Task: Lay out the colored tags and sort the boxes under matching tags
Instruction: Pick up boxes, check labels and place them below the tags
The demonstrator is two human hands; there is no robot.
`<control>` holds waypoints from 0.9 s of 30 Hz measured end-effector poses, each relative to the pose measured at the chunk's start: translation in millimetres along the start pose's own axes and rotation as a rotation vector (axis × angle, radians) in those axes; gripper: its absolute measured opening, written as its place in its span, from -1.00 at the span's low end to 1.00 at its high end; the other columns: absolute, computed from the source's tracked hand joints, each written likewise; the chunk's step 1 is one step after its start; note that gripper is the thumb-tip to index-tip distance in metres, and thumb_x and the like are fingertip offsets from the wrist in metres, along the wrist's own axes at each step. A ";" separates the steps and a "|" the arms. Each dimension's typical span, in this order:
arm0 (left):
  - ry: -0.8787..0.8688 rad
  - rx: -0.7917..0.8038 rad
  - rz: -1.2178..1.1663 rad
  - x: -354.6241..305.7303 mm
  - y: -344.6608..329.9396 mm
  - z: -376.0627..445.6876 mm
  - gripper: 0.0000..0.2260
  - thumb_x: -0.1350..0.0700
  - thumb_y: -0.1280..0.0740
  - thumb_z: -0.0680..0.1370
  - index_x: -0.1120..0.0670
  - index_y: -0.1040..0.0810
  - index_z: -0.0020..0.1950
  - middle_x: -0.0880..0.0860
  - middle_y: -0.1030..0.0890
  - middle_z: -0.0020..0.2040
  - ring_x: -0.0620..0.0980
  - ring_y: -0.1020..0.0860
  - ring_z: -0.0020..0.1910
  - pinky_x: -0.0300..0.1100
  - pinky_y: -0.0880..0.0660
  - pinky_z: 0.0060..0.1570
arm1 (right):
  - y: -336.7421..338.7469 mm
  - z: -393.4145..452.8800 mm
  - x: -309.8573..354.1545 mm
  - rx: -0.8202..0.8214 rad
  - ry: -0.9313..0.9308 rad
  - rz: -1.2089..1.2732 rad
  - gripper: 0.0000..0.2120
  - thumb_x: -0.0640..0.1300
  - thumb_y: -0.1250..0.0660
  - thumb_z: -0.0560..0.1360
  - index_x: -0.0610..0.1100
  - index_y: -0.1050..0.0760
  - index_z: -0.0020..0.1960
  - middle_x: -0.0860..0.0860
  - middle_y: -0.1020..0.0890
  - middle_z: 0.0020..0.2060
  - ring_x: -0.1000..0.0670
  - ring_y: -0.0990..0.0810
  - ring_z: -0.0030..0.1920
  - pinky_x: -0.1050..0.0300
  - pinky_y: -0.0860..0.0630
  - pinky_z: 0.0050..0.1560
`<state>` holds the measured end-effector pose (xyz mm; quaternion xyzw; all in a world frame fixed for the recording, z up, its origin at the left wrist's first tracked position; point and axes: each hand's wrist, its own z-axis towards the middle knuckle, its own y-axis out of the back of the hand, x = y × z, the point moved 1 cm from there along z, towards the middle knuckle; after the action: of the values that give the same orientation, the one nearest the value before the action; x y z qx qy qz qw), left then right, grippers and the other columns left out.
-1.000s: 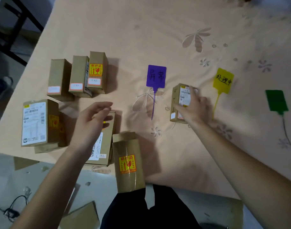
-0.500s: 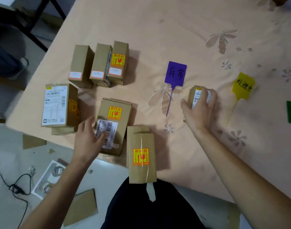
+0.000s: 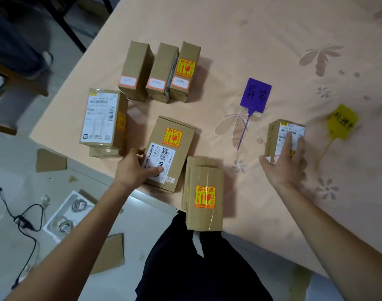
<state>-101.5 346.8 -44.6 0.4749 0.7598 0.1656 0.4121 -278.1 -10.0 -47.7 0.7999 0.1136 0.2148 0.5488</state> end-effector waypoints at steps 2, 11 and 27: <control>0.013 0.009 -0.015 1.3 -0.3 4.0 -0.26 -0.08 -0.72 0.32 0.16 -0.53 0.37 0.12 -0.71 0.26 0.01 -0.58 0.02 -0.16 -0.49 0.06 | 5.4 -4.1 3.6 -0.028 0.013 0.049 -0.10 0.14 -0.46 0.57 0.09 -0.04 0.75 -0.02 0.02 0.76 -0.30 -0.17 0.66 -0.42 -0.29 0.52; -0.027 0.038 0.215 -18.3 -19.5 -10.5 0.34 -0.37 -0.67 0.16 -0.18 0.12 0.70 0.25 -0.32 0.50 0.37 -0.38 0.46 0.32 -0.48 0.36 | 35.2 -36.7 37.1 -0.316 0.057 0.384 -0.43 -0.26 -0.34 0.58 -0.20 -0.38 0.58 -0.13 -0.27 0.68 -0.21 -0.25 0.66 -0.02 -0.24 0.53; -0.389 -0.364 0.362 -64.1 27.7 -67.7 0.06 -0.17 -0.60 0.31 -0.11 -0.15 0.72 0.30 -0.29 0.60 0.40 -0.39 0.44 0.31 -0.45 0.33 | 60.8 -72.2 49.7 -0.214 0.234 0.668 -0.55 -0.40 -0.35 0.52 -0.22 -0.54 0.40 -0.10 -0.57 0.41 -0.15 -0.50 0.49 -0.21 -0.43 0.51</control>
<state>-124.9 315.0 44.3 0.5434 0.5280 0.2758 0.5915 -271.3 48.1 41.6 0.7008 -0.1149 0.4830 0.5123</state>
